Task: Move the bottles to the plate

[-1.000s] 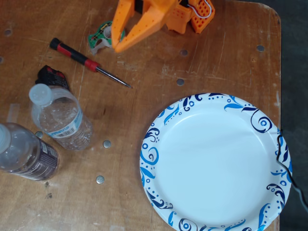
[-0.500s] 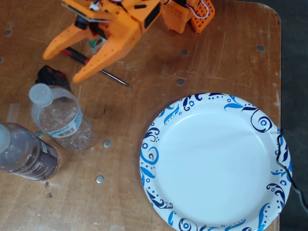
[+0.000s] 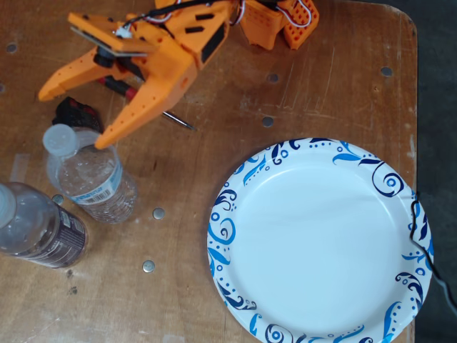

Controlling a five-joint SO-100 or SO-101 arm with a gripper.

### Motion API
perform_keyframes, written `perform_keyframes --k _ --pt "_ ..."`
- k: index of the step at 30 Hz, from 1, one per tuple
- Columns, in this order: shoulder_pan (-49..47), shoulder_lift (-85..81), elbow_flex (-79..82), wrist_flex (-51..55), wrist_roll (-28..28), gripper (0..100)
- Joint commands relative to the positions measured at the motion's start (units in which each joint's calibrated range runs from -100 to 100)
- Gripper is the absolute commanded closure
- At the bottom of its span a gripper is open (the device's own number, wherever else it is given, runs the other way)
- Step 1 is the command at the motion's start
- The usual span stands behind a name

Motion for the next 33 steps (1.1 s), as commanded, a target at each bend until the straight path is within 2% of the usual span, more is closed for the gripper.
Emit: perform_keyframes --k 1,10,24,33 --pt "-0.31 2.4 -4.62 -0.91 -0.31 67" --pt "1.85 7.04 -5.34 -7.44 -0.1 66" --pt "1.96 9.57 -6.51 -7.7 -0.25 66" --pt "1.96 15.05 -7.5 -14.93 -0.2 66"
